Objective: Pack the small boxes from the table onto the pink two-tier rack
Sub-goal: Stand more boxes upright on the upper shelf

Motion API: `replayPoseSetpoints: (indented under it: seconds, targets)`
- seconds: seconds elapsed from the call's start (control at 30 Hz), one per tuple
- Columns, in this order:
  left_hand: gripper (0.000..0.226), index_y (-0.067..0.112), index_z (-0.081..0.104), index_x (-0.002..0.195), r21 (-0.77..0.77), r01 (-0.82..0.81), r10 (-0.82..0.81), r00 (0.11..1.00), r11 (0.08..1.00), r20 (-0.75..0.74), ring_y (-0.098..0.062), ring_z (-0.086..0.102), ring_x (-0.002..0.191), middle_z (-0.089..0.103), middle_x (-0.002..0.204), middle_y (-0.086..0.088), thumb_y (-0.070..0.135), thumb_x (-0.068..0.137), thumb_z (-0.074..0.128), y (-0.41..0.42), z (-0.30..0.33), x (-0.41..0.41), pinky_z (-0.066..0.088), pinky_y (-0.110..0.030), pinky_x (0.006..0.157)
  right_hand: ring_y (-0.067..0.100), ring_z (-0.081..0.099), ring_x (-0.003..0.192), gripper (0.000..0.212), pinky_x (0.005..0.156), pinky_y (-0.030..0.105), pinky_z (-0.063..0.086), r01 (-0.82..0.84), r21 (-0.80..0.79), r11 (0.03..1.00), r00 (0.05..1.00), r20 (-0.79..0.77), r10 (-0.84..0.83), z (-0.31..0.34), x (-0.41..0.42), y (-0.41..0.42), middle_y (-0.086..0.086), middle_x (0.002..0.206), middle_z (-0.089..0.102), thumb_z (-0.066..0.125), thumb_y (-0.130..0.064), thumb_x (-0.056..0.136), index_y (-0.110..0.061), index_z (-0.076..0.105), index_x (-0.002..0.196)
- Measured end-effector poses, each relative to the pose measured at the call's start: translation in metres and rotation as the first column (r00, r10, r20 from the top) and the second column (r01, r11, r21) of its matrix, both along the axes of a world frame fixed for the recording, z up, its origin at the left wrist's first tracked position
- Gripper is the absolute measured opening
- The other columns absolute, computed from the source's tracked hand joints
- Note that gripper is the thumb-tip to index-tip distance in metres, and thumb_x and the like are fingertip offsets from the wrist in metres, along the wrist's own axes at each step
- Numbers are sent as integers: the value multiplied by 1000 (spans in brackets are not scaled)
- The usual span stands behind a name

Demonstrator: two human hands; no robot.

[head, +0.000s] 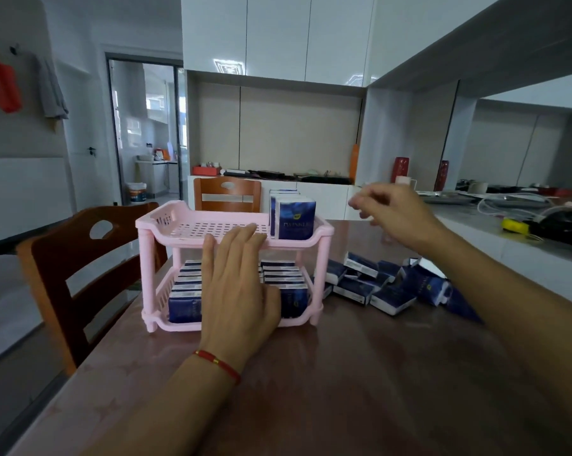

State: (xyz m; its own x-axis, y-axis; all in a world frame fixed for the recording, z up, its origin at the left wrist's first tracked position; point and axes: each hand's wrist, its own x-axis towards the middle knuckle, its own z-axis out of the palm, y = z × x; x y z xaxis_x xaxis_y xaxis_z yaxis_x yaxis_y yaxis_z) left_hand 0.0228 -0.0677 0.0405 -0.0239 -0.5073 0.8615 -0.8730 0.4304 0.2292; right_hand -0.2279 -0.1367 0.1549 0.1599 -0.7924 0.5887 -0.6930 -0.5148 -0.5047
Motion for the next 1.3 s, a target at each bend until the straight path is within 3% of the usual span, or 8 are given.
replayPoseSetpoints:
  seconds: [0.1,0.2,0.33,0.43,0.7,0.83,1.0,1.3]
  targets:
    - [61,11,55,129,-54,96,-93,994,994,55,-29,45,132,54,137,-11,9,69,66,12,0,-18,30,-48,117,15,68,88,11,83,37,56,199,74,977,966,-183,-183,-53,-38,-1,-1,93,74,64,-24,92,-20,74,96]
    - [46,15,59,118,-36,264,-254,950,964,183,-25,52,111,58,122,-7,15,72,61,23,-7,-38,44,-38,95,22,67,89,20,75,37,56,357,64,932,853,-428,-298,-101,-59,-1,1,97,71,62,-39,87,-25,69,100]
    - [49,16,63,116,141,377,-403,860,915,314,-24,52,109,58,118,-2,8,68,65,29,-19,-58,46,-39,93,25,52,117,50,96,41,47,396,-43,917,690,-645,-328,-147,-66,1,0,133,57,52,-53,93,-25,56,135]
    - [46,23,61,117,264,391,-458,844,881,277,-14,50,111,55,115,9,12,72,61,26,-26,-61,48,-35,97,25,53,115,49,97,43,47,367,-53,929,671,-676,-304,-145,-66,4,0,132,60,55,-50,92,-26,57,135]
    - [38,29,63,121,470,371,-413,911,801,-15,-1,52,102,57,110,16,18,85,67,21,-29,-59,40,-13,96,12,55,108,55,93,33,53,198,249,948,940,-322,-111,-131,-59,27,-7,122,49,83,-43,70,-33,55,117]
    - [38,31,61,126,494,435,-355,900,753,-251,-2,65,92,68,104,15,26,90,69,20,-28,-61,49,-9,83,-3,56,119,57,104,25,48,-149,253,956,985,-47,166,-118,-48,52,-17,127,58,86,-31,73,-34,55,121]
    - [37,24,57,130,409,785,-210,546,465,-811,-19,75,86,76,97,-14,22,94,65,25,-20,-69,60,-24,79,-2,53,129,64,107,19,43,-410,297,862,911,95,401,-114,-31,68,-16,131,59,88,-16,74,-24,53,127]
    - [37,-11,55,120,111,982,28,108,151,-994,-51,58,119,49,129,-44,10,91,65,21,-22,-62,51,-54,101,-1,50,131,69,111,23,42,-365,232,902,927,-1,375,-115,-24,72,-20,135,55,91,-30,70,-29,56,129]
